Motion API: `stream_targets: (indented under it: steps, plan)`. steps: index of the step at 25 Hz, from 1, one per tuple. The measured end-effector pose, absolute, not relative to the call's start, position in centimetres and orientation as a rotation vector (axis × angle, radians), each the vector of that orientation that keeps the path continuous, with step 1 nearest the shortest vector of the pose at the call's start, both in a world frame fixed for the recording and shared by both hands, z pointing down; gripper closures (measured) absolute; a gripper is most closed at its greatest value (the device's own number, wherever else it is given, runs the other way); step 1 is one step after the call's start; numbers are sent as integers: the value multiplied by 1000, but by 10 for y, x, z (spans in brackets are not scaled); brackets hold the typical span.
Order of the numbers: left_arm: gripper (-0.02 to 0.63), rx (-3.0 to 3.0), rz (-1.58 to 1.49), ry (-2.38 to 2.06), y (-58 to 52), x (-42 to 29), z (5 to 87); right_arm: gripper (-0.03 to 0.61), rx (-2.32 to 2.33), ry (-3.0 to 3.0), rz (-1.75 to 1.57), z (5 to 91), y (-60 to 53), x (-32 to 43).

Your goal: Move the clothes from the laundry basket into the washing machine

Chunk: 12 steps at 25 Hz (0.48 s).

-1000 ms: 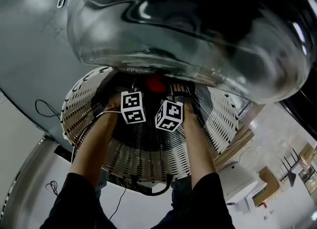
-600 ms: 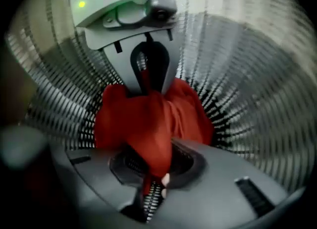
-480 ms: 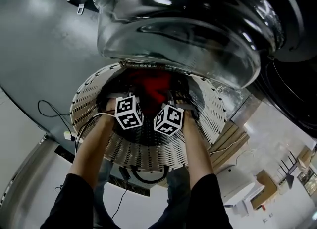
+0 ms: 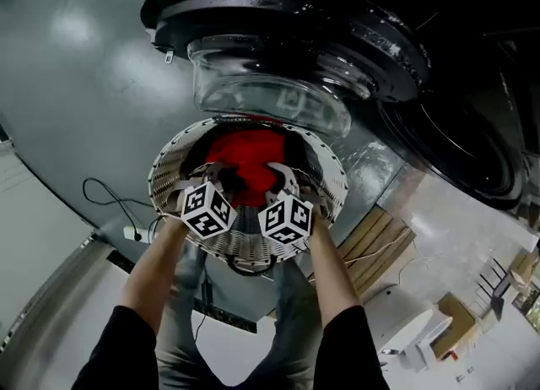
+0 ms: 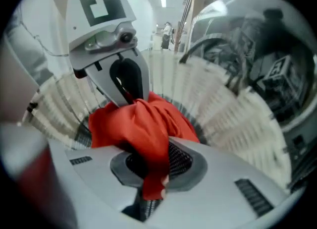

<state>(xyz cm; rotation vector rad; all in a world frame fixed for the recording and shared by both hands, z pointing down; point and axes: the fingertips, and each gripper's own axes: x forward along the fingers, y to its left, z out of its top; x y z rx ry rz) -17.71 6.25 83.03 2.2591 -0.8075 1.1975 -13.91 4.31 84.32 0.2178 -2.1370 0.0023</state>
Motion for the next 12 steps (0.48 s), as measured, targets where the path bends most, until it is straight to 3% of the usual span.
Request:
stream_targets:
  steps: [12]
  plan:
    - [554,2304,1138,-876,51,-171,718,529,323,-2191,40,728,30,-133]
